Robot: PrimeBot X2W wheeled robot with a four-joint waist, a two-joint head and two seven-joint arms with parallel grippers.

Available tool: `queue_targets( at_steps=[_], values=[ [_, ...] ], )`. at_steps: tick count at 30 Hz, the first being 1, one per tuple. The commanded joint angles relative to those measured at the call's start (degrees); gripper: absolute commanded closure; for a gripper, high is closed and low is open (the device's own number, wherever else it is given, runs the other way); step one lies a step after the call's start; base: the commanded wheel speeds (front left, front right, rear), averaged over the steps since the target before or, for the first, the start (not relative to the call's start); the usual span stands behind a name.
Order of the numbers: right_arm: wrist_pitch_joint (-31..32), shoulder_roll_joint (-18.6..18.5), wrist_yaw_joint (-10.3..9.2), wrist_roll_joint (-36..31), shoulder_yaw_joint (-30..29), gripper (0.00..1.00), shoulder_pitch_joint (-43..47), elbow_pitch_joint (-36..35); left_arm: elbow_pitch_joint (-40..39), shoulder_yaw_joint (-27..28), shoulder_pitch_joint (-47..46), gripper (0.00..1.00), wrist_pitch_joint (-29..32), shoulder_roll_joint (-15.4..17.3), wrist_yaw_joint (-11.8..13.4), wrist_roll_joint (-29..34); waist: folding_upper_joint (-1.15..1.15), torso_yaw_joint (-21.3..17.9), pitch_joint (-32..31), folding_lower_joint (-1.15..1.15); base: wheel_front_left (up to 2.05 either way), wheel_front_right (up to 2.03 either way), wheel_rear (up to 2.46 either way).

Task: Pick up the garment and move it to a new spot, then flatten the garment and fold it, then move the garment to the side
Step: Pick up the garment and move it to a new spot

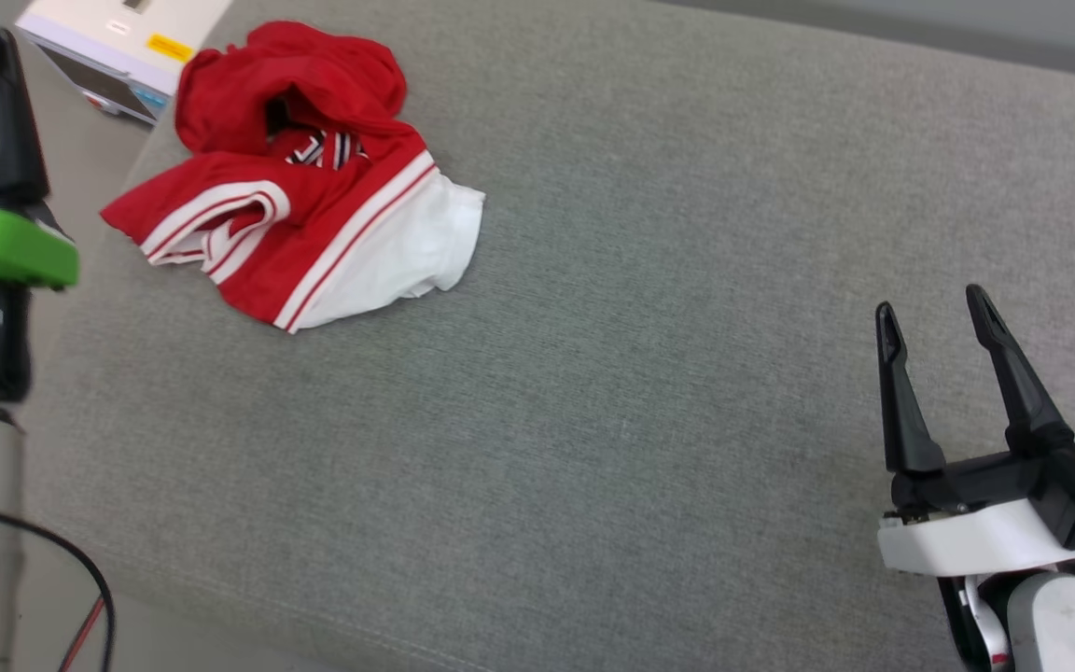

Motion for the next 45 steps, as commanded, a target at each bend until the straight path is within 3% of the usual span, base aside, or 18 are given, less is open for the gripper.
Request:
queue_targets(
  at_steps=[1, 5, 14, 17, 25, 33, 36, 37, 38, 45],
  values=[
    [-0.34, -0.39, -0.04, -0.39, -0.01, 0.00, -1.40, -0.78, 0.95, -1.96, -2.64, 0.00, 0.93, 1.92, -0.29, -1.77, 0.00, -2.88, 4.09, -0.01, 0.00, 0.00, 0.00],
    [-0.34, -1.23, -0.04, -0.47, 0.00, 0.00, -2.76, -2.01, 3.60, -8.85, -9.34, 0.00, 6.83, 7.10, -0.30, -8.19, 0.00, -3.38, 6.63, -0.01, 0.00, 0.00, 0.00],
    [-0.34, -2.16, -0.04, -0.76, 0.70, 0.00, -5.65, -3.45, 7.24, -25.12, -20.01, 0.00, 31.80, 14.00, -0.30, -25.40, 0.00, -4.96, 11.02, -0.01, 0.00, 0.00, 0.00],
    [-0.34, -2.11, -0.04, -0.71, 0.78, 0.00, -6.04, -3.78, 7.10, -29.07, -22.19, 0.00, 38.52, 15.98, -0.30, -28.58, 0.00, -5.60, 12.21, -0.01, 0.00, 0.00, 0.00],
    [-0.34, -2.56, -0.04, -0.70, 0.28, 0.00, -6.64, -4.35, 9.77, -36.76, -24.72, 0.00, 52.02, 17.00, -0.30, -33.11, 0.00, -6.84, 15.19, -0.01, 0.00, 0.00, 0.00],
    [-0.34, -2.67, -0.04, -0.58, 0.26, 0.00, -7.95, -4.44, 15.41, -44.47, -23.43, 0.00, 55.30, 15.13, -0.30, -31.47, 0.00, -7.71, 17.59, -0.01, 0.00, 0.00, 0.00],
    [-0.34, -2.53, -0.04, -0.41, 0.16, 0.00, -7.96, -3.97, 17.90, -47.52, -22.16, 0.00, 54.94, 12.37, -0.31, -32.70, 0.00, -7.56, 17.46, -0.01, 0.00, 0.00, 0.00],
    [-0.34, -2.48, -0.04, -0.31, 0.13, 0.00, -7.95, -3.85, 18.22, -47.84, -22.09, 0.44, 54.60, 12.02, -0.31, -33.24, 0.00, -7.53, 17.27, -0.01, 0.00, 0.00, 0.00],
    [-0.34, -2.44, -0.04, -0.24, 0.09, 0.00, -7.92, -3.73, 18.50, -47.98, -22.04, 1.00, 54.49, 11.80, -0.31, -33.85, 0.00, -7.49, 17.06, -0.01, 0.00, 0.00, 0.00],
    [-0.34, -1.81, -0.04, 0.09, -0.31, 0.00, -6.78, -2.83, 14.48, -50.61, -24.14, 1.00, 47.38, 14.72, -0.31, -34.05, 0.00, -6.87, 12.84, -0.01, 0.00, 0.00, 0.00]
  ],
)
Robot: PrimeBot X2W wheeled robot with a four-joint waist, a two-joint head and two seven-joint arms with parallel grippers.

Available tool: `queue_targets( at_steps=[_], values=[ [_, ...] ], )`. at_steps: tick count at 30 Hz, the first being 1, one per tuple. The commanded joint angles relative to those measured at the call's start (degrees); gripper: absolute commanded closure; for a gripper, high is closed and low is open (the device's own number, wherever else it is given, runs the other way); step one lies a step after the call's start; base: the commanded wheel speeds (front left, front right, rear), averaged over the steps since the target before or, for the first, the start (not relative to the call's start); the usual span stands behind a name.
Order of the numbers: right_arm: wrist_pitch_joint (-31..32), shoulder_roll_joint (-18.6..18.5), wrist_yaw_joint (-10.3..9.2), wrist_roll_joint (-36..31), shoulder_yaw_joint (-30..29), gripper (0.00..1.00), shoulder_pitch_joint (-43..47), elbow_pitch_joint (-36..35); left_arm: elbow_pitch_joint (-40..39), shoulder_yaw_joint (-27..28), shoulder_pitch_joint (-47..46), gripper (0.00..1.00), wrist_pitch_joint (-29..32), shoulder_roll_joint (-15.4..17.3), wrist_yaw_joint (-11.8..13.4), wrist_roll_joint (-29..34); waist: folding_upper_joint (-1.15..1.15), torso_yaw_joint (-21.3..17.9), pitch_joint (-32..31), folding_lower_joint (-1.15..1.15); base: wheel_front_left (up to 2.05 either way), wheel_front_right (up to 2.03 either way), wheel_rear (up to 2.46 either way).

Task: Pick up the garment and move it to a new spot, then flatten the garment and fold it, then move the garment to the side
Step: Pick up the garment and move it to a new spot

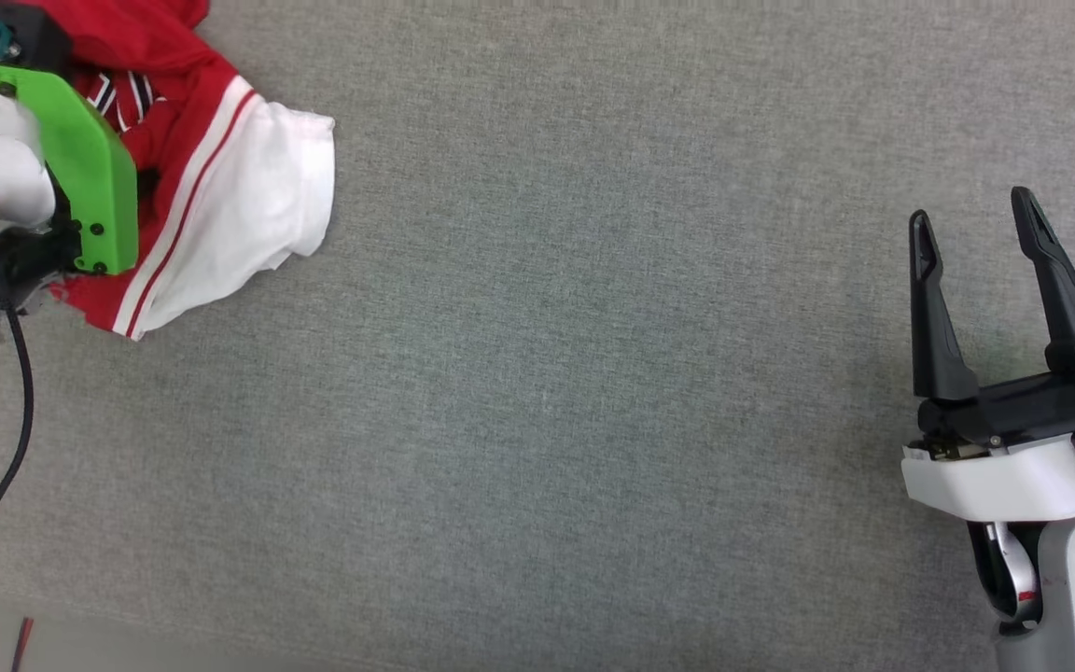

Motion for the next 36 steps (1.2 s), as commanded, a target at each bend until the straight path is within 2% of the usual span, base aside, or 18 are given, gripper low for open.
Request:
queue_targets(
  at_steps=[1, 9, 14, 20, 28, 36],
  values=[
    [-0.29, 0.27, -0.04, 0.13, -0.19, 0.00, 0.42, 0.34, -1.37, -1.10, 0.71, 1.00, -1.41, 0.02, -0.17, 0.37, 0.00, 0.59, -2.61, 0.00, 0.00, 0.00, 0.00],
    [-0.29, 1.53, -0.04, 1.11, -0.50, 0.00, 2.92, 1.85, -13.34, -7.93, -1.23, 1.00, -5.76, 4.76, -0.17, -1.79, 0.00, 2.13, -9.89, 0.00, 0.00, 0.00, 0.00],
    [-0.29, 2.17, -0.04, 1.87, -0.11, 0.00, 3.43, 2.40, -20.17, -11.82, -3.13, 1.00, -6.71, 5.75, -0.17, -3.66, 0.00, 1.25, -12.76, 0.00, 0.00, 0.00, 0.00],
    [-0.29, 2.49, -0.04, 3.63, -0.33, 0.00, 4.28, 2.83, -26.49, -16.97, -6.59, 1.00, -7.27, 5.62, -0.17, -2.86, 0.00, -2.02, -14.63, 0.00, 0.00, 0.00, 0.00],
    [-0.29, 2.52, -0.04, 6.67, -1.31, 0.00, 4.70, 3.00, -30.81, -22.50, -11.39, 1.00, -7.95, 1.33, -0.17, -2.32, 0.00, -8.98, -15.29, 0.00, 0.00, 0.00, 0.00],
    [-0.29, 2.53, -0.04, 8.43, -2.35, 0.00, 5.00, 2.84, -31.53, -25.33, -15.48, 1.00, -8.40, -7.52, -0.18, -2.31, 0.00, -15.15, -14.90, 0.00, 0.00, 0.00, 0.00]
  ],
)
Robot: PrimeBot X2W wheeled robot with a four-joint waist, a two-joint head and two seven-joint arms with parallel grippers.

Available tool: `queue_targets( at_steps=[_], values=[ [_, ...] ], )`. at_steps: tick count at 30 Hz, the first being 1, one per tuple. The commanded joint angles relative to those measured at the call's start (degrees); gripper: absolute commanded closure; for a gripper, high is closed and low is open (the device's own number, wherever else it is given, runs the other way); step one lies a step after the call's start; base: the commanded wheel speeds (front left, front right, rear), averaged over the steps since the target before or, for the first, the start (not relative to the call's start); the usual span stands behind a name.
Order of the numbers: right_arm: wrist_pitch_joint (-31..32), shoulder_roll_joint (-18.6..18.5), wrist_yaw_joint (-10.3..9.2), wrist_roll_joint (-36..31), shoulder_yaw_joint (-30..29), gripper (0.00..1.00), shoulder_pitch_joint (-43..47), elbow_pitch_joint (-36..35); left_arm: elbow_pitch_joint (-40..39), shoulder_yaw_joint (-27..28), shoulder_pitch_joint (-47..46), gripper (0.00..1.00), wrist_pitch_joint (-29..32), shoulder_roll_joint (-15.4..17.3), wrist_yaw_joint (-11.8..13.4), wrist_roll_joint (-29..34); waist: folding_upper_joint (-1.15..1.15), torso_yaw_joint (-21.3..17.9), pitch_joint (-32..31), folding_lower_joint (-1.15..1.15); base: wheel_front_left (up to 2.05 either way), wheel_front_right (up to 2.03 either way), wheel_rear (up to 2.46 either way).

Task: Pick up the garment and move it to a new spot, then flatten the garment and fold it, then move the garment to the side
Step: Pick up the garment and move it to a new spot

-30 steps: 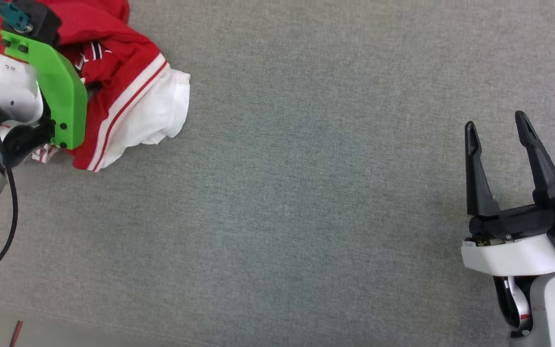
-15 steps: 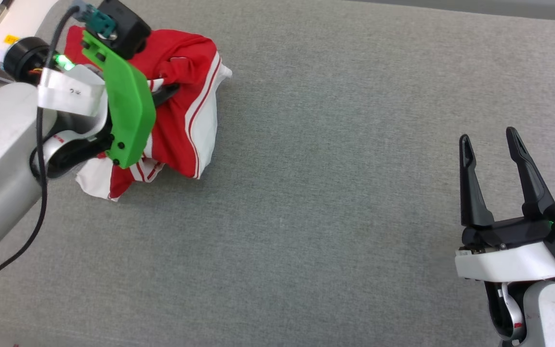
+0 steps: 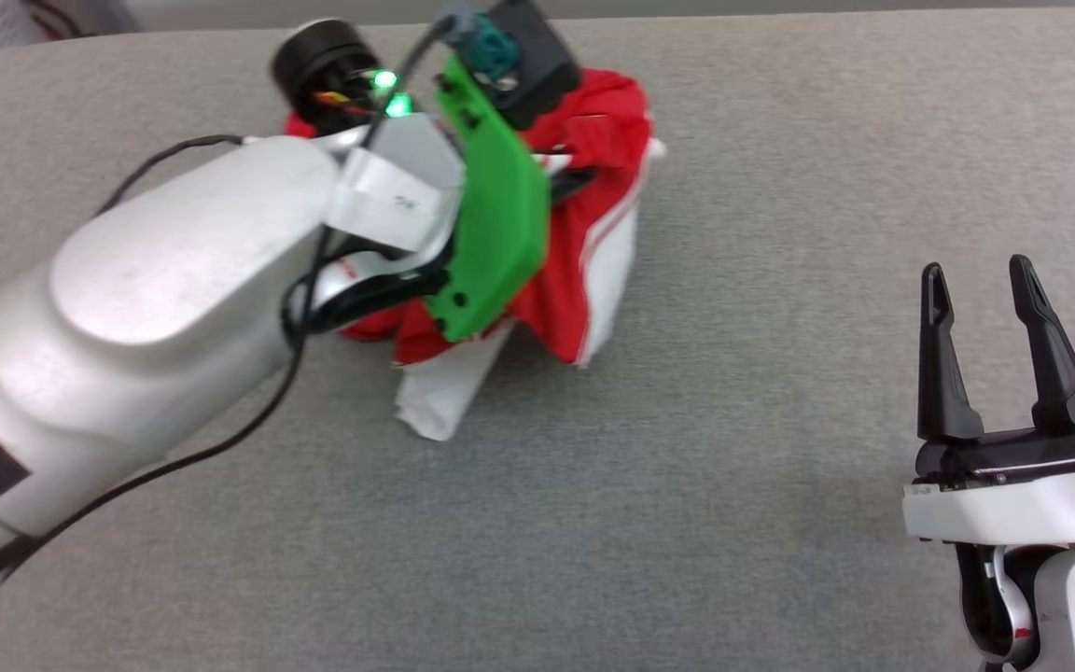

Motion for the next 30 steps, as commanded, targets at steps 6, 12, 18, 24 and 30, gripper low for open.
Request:
queue_targets(
  at_steps=[6, 12, 18, 24, 30],
  values=[
    [-0.28, -0.11, -0.04, 1.46, -0.57, 0.00, 0.46, -0.18, 0.17, -0.51, -3.40, 1.00, -1.55, -7.15, -0.15, 0.71, 0.00, -6.06, 0.85, 0.00, 0.00, 0.00, 0.00],
    [-0.28, -0.11, -0.04, 2.38, -0.93, 0.00, -0.16, -0.66, 1.67, -0.58, -1.12, 1.00, -1.65, -9.54, -0.15, 1.36, 0.00, -7.53, 2.84, 0.00, 0.00, 0.00, 0.00],
    [-0.28, -0.11, -0.04, 2.76, -0.89, 0.00, -1.24, -0.86, 8.46, -0.59, 5.30, 1.00, -2.47, -9.34, -0.15, 4.78, 0.00, -7.71, 5.42, 0.00, 0.00, 0.00, 0.00],
    [-0.28, -0.11, -0.04, 2.58, -0.61, 0.00, -2.80, -0.71, 15.80, -0.59, 11.84, 1.00, -3.72, -10.16, -0.15, 10.02, 0.00, -7.86, 7.38, 0.00, 0.00, 0.00, 0.00],
    [-0.28, -0.11, -0.04, 1.77, -0.96, 0.00, -2.68, -0.04, 20.94, -0.59, 13.68, 0.00, -13.04, -13.35, -0.15, 13.20, 0.00, -6.62, 6.10, 0.00, 0.00, 0.00, 0.00]
  ],
)
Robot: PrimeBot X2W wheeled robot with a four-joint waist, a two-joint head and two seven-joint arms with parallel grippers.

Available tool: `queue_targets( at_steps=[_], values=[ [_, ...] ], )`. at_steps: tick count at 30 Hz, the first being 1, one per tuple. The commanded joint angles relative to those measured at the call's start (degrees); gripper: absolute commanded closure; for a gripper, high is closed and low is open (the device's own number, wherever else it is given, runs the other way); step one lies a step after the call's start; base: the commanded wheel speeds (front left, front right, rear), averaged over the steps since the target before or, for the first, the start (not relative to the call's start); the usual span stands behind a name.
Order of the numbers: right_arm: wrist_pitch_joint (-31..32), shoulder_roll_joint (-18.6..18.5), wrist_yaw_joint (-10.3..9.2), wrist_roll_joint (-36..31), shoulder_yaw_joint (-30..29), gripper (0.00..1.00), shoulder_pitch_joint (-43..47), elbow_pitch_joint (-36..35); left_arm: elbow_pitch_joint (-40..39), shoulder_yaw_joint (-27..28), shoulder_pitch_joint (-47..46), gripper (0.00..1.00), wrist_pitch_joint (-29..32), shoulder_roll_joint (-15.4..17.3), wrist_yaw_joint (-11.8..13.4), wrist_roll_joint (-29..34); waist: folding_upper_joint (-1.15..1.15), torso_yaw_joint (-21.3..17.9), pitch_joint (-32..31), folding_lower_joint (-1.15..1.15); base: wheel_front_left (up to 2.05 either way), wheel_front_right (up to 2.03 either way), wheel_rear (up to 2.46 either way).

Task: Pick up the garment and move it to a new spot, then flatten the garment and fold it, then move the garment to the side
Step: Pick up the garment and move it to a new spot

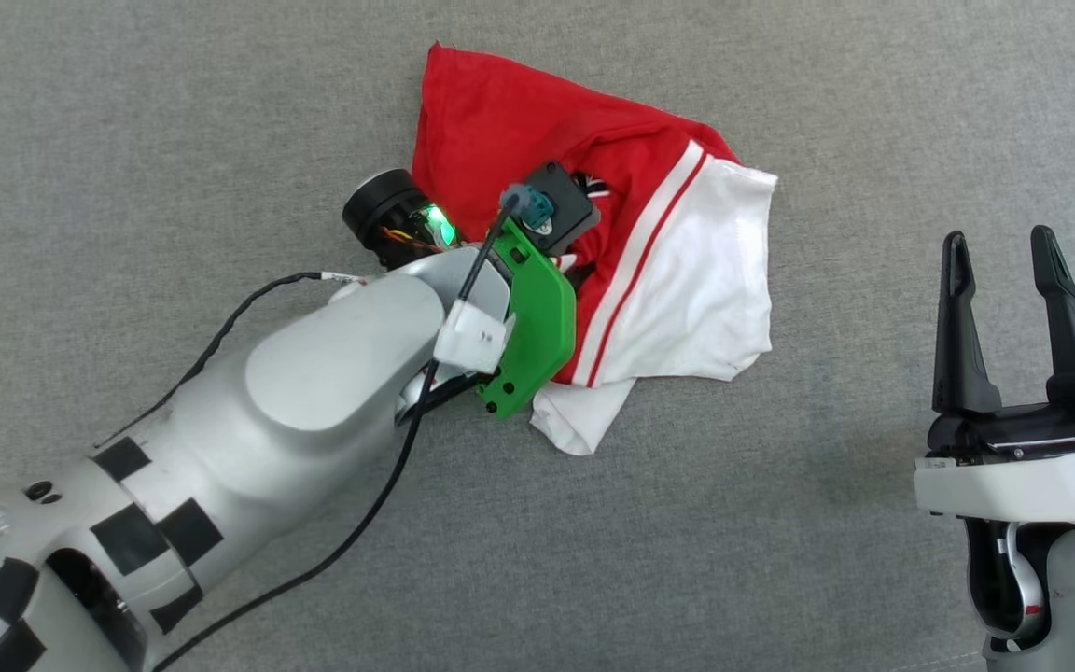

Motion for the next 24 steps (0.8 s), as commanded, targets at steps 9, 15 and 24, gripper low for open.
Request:
queue_targets(
  at_steps=[9, 15, 24],
  values=[
    [-0.28, -0.08, -0.04, -2.24, -0.83, 0.00, 2.39, 0.36, 8.68, 0.81, 1.76, 0.00, -20.17, -5.26, 0.83, 4.71, 0.00, 4.18, -7.61, 0.00, 0.00, 0.00, 0.00],
    [-0.28, -0.08, -0.04, -3.12, -1.65, 0.00, 4.62, 0.43, 8.71, 3.35, 5.40, 0.00, -27.05, -5.57, 5.75, 5.65, 0.00, 6.96, -11.29, 0.00, 0.00, 0.00, 0.00],
    [-0.28, -0.08, -0.04, -3.64, -2.29, 0.00, 6.97, 0.78, -3.46, 16.60, 16.15, 0.00, -28.35, -0.25, 16.82, 11.52, 0.00, 9.64, -14.47, 0.00, 0.00, 0.00, 0.00]
  ],
)
